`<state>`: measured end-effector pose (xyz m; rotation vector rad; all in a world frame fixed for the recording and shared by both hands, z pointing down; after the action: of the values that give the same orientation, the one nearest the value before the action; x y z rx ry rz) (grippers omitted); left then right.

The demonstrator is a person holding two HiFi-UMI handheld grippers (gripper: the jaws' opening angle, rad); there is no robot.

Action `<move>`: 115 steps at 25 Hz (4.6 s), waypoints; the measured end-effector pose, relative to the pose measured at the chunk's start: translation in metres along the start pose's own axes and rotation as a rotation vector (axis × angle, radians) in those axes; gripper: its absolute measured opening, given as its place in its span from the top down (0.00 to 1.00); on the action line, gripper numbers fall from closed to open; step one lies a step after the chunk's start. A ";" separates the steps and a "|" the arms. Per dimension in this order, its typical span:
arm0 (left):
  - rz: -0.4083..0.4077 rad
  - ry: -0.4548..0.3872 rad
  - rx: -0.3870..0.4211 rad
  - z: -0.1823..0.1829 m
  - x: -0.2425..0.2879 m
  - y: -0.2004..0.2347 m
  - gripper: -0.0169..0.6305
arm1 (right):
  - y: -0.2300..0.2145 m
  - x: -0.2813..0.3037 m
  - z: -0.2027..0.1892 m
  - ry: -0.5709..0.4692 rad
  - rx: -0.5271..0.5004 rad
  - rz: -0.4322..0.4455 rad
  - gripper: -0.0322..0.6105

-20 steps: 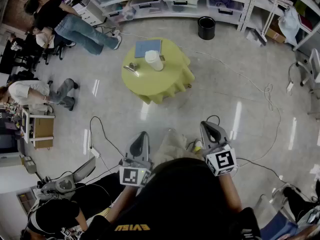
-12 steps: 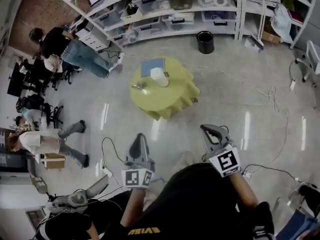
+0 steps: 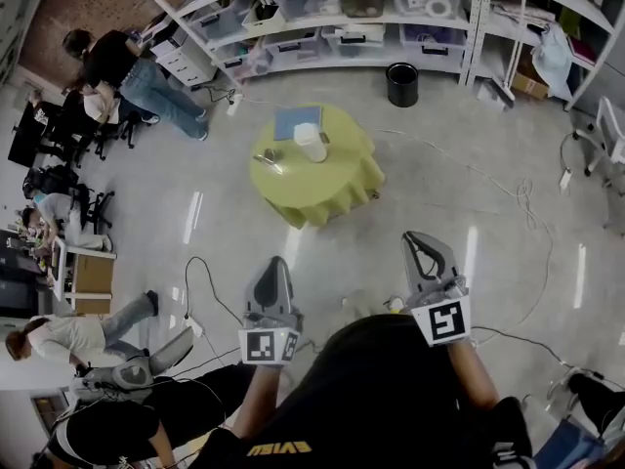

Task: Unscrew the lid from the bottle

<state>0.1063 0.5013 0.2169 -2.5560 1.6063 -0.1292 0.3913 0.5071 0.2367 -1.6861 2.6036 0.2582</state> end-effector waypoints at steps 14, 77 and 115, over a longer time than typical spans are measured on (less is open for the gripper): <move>-0.068 0.017 -0.048 -0.004 0.022 -0.016 0.95 | -0.010 -0.005 -0.012 0.039 0.111 0.017 0.46; -0.101 0.065 -0.389 -0.162 0.277 0.248 0.94 | 0.018 0.453 -0.098 0.629 0.046 0.454 0.20; -0.250 0.291 -0.047 -0.431 0.450 0.185 0.39 | 0.071 0.591 -0.327 1.203 -0.351 0.892 0.28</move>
<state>0.0779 -0.0083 0.6196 -2.8747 1.3743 -0.5137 0.1038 -0.0493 0.5007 -0.5216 4.2791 -0.5067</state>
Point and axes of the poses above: the fingertips, and each gripper's own axes: x forward along the fingers, y to its left, z out of its top, the point moved 7 cm from there along -x, backward along the fingers, and after that the axes turned 3 degrees about -y, right-handed, at the moved point
